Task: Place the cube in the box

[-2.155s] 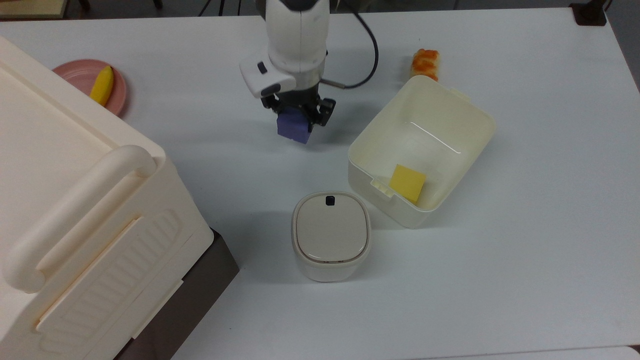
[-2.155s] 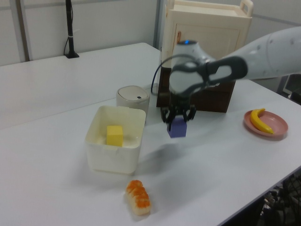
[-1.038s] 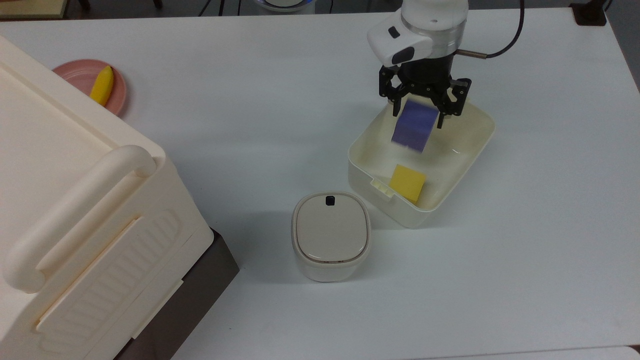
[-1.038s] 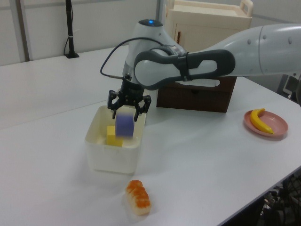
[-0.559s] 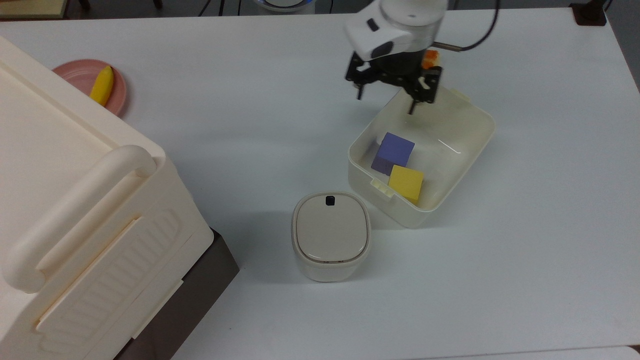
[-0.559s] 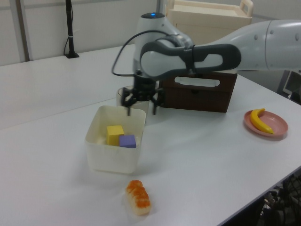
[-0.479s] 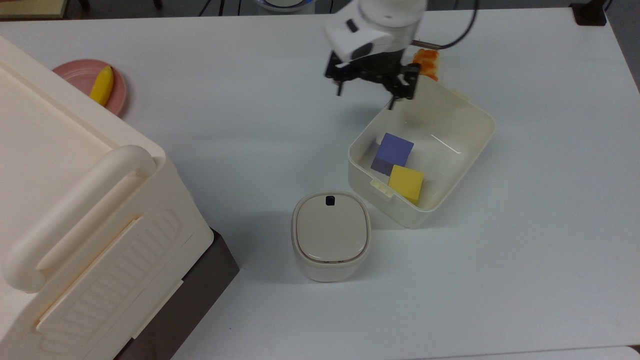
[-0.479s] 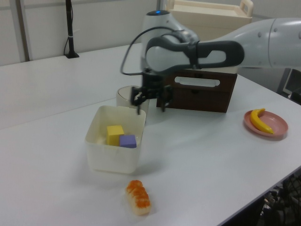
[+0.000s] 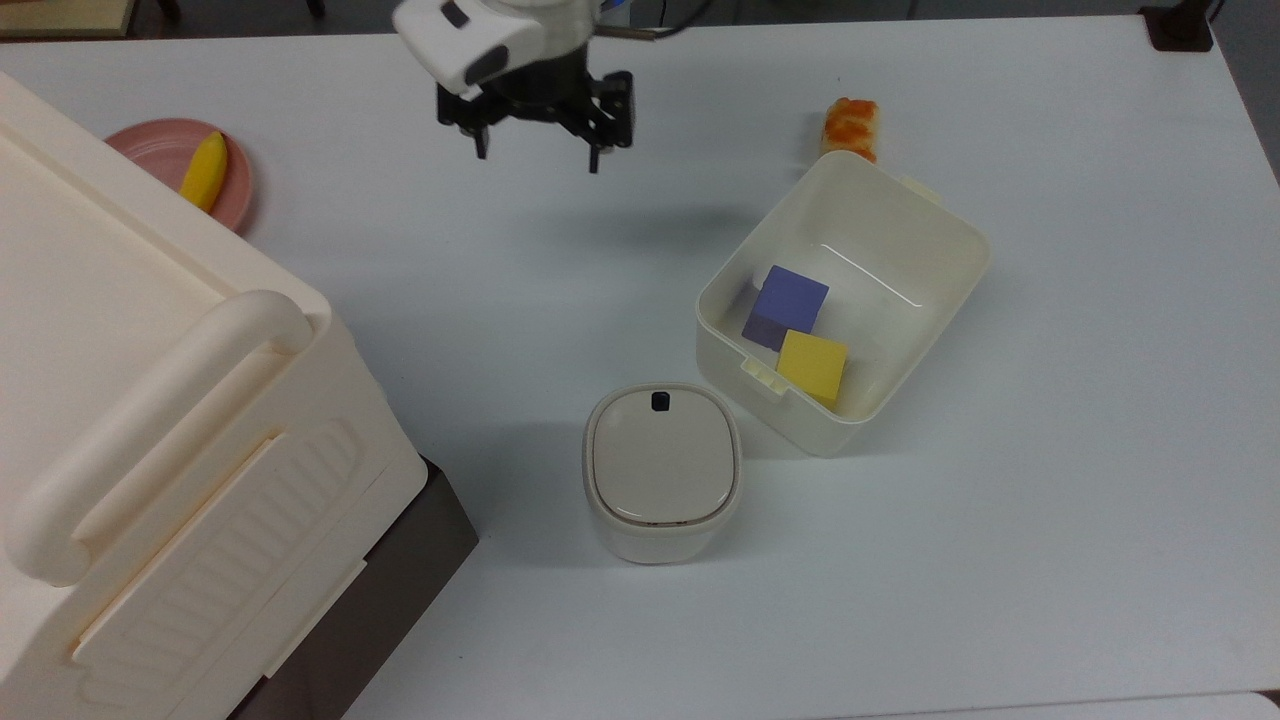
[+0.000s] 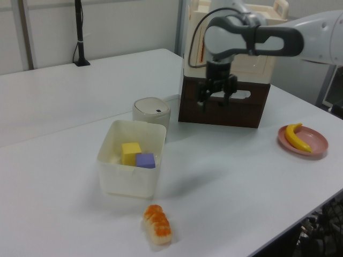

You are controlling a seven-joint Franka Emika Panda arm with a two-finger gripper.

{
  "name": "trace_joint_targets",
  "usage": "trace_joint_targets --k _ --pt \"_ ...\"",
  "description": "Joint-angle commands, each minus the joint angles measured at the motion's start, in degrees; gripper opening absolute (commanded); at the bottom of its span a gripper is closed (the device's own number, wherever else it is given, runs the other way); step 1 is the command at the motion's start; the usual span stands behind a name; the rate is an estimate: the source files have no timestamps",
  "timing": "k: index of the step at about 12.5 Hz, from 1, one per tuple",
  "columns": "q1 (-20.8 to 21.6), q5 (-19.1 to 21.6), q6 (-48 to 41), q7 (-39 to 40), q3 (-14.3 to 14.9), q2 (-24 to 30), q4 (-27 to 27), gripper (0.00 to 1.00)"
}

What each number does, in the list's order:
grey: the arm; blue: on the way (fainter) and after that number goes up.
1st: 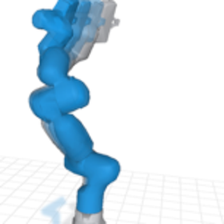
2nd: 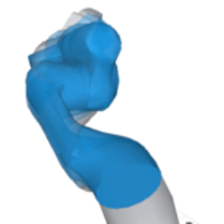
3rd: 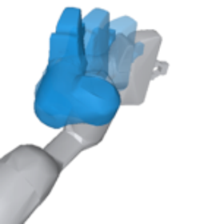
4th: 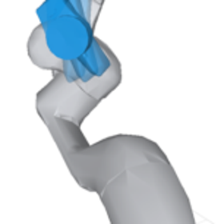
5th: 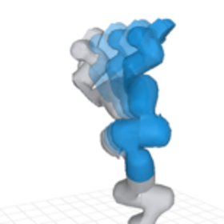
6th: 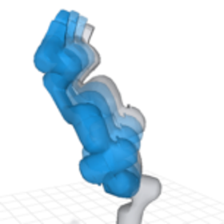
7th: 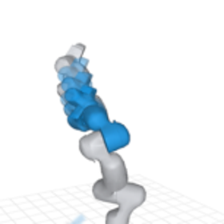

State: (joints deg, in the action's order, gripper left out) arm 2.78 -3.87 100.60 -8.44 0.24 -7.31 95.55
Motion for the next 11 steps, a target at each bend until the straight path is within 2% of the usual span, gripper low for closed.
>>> trace_joint_targets --k 1,4,6,11 --pt "-2.4 0.9 -1.3 4.2 0.3 3.6 1.7 1.0" --pt "-2.7 1.1 -1.3 7.0 1.1 3.5 1.5 1.0" --pt "-3.0 3.0 -1.3 6.7 1.6 3.4 1.3 1.0" --pt "-3.0 3.0 -0.8 6.2 1.5 3.4 1.4 1.0"
